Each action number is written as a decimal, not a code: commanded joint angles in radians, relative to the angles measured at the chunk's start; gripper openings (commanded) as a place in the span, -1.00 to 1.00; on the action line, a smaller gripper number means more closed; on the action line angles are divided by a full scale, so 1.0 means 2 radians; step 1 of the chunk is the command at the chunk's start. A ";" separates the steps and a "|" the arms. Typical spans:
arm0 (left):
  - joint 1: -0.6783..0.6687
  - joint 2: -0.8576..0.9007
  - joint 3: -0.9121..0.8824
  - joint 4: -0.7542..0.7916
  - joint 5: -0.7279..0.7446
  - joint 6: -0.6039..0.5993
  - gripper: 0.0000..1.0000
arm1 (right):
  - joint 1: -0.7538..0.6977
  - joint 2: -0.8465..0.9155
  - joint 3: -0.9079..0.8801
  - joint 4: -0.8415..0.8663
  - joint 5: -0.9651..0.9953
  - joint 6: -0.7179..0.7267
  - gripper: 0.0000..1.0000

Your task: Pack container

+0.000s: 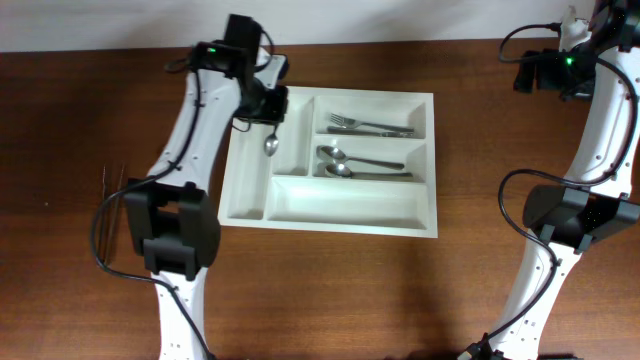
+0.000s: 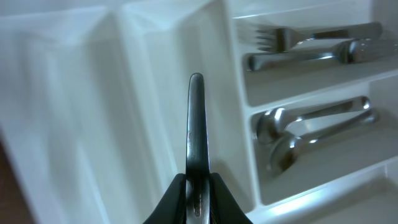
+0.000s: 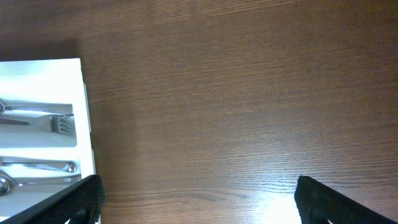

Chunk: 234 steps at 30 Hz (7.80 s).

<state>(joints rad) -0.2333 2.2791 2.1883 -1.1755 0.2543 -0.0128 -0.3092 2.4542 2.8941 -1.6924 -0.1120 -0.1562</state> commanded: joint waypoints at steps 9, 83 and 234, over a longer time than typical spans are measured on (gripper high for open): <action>-0.034 0.006 0.010 0.041 -0.075 -0.037 -0.96 | -0.003 -0.012 0.007 -0.003 0.004 0.004 0.97; 0.184 0.120 0.010 -0.006 -0.104 0.398 -0.96 | -0.003 -0.012 0.007 -0.003 0.005 0.004 0.97; 0.260 -0.184 -0.546 0.288 -0.152 0.060 0.65 | -0.003 -0.012 0.007 -0.003 0.005 0.004 0.97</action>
<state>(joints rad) 0.2722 1.8652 1.1072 -0.6018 -0.0856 0.0818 -0.3092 2.4542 2.8941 -1.6924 -0.1120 -0.1566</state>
